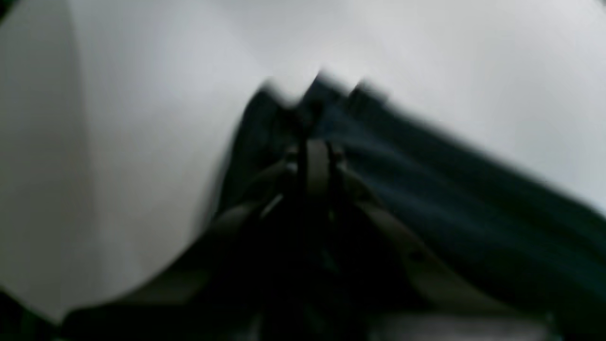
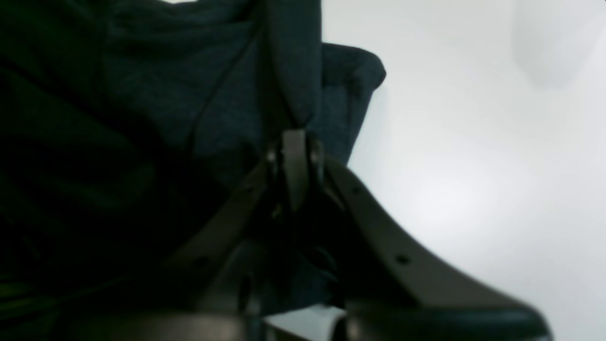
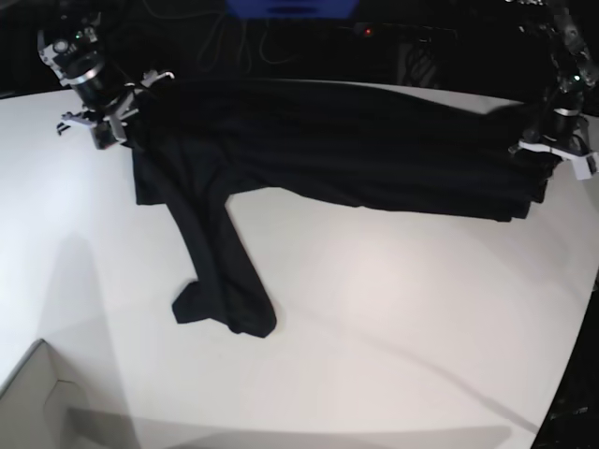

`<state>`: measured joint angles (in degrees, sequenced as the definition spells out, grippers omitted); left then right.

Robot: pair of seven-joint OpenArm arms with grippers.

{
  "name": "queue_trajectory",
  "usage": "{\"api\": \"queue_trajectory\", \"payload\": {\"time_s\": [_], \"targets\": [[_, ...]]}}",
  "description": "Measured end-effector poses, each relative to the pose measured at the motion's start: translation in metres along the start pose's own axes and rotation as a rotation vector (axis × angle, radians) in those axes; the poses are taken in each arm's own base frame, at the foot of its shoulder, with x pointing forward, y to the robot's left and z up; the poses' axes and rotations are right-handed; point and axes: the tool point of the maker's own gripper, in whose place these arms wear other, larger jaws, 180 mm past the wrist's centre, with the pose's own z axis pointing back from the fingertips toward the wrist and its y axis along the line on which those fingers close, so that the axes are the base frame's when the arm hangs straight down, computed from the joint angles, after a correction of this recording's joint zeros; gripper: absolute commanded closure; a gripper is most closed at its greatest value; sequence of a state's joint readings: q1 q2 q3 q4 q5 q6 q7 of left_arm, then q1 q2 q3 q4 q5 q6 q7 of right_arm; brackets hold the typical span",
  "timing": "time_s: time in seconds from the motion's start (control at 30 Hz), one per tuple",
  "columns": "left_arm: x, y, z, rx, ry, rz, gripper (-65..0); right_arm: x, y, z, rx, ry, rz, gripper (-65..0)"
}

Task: Layout the t-shirt on the table in an organized manner, then fold the t-shirt properly
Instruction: 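Fold the shirt lengthwise with both grippers toward the collar edge, then grasp the hanging sleeve with the right gripper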

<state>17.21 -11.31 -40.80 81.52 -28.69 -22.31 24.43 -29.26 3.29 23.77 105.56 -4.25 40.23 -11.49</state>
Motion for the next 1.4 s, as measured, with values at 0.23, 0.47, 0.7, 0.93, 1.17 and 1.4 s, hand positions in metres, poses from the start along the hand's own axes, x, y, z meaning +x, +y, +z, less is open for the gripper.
{"api": "queue_trajectory", "payload": {"time_s": [0.23, 0.47, 0.7, 0.93, 1.17, 1.4], "targets": [[-0.021, 0.012, -0.011, 0.023, 0.045, 0.062, -0.3, -0.022, 0.013, -0.007, 0.045, 0.050, -0.032, 0.0], [-0.022, 0.013, -0.010, 0.020, 0.037, 0.074, -17.7, -0.023, 0.024, -0.011, 0.075, 0.057, -0.030, -3.8], [-0.020, 0.012, -0.010, 0.016, 0.031, 0.076, -24.4, -0.026, 0.014, -0.007, 0.043, 0.089, 0.024, -22.8], [-0.019, 0.011, -0.010, 0.015, 0.030, 0.075, -24.6, 0.013, -0.017, 0.008, -0.088, -0.017, 0.009, -31.9], [-0.018, 0.011, -0.011, 0.015, 0.028, 0.071, -24.7, 0.047, -0.033, 0.002, -0.132, -0.117, 0.007, -33.2], [-0.016, 0.007, -0.010, 0.011, 0.031, 0.062, -24.7, 0.095, -0.011, -0.049, -0.079, -0.148, 0.075, -33.2]]}}
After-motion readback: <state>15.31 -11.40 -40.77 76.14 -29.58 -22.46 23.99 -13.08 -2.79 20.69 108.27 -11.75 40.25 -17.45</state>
